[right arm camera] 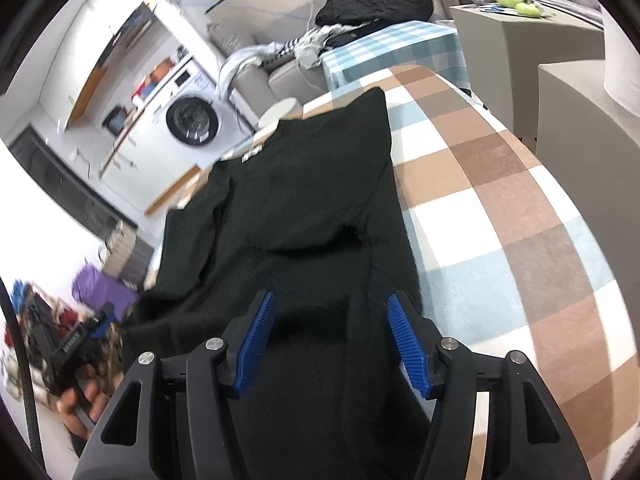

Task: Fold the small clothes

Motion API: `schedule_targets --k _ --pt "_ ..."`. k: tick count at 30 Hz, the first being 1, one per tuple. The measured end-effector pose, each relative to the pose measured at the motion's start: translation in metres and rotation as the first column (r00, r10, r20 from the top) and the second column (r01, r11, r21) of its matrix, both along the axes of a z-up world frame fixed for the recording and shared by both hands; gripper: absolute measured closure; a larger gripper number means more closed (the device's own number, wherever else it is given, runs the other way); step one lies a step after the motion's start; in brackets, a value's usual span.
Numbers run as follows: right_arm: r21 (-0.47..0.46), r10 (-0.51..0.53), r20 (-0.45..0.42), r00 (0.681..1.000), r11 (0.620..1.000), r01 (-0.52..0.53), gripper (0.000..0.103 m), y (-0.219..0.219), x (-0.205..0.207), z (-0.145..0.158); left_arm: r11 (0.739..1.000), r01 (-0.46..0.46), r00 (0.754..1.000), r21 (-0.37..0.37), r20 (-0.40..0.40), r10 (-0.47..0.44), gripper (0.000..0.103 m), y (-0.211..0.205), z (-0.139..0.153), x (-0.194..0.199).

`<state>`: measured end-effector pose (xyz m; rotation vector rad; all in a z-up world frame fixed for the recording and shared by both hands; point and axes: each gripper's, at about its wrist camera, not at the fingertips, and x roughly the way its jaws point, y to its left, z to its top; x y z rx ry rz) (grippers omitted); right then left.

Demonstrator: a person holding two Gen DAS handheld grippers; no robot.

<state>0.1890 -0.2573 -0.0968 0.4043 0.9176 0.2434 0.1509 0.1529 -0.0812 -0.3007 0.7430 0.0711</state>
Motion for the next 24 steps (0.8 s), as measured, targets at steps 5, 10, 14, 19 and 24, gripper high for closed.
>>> schedule_targets --k 5,10,14,19,24 --pt "-0.063 0.038 -0.020 0.999 0.997 -0.039 0.039 -0.012 -0.024 -0.007 0.996 -0.049 0.997 0.069 -0.060 0.053 0.024 0.017 -0.014 -0.051" --pt "-0.054 0.087 -0.044 0.995 0.995 -0.089 0.033 -0.025 -0.055 -0.020 0.996 -0.063 0.990 0.067 -0.125 0.071 0.024 0.034 -0.046 -0.080" --pt "-0.078 0.140 -0.045 0.989 0.987 -0.143 0.031 -0.015 -0.064 -0.029 0.996 -0.077 0.985 0.051 -0.150 0.084 0.024 0.038 -0.062 -0.084" --pt "-0.122 0.092 -0.036 0.995 0.988 -0.095 0.038 -0.010 -0.051 -0.031 0.996 -0.075 0.985 0.056 -0.151 0.083 0.024 0.039 -0.063 -0.081" --pt "-0.162 -0.121 -0.074 0.990 0.981 0.108 0.038 -0.057 -0.054 -0.037 0.996 -0.079 0.980 0.044 -0.181 0.086 0.024 0.040 -0.062 -0.070"
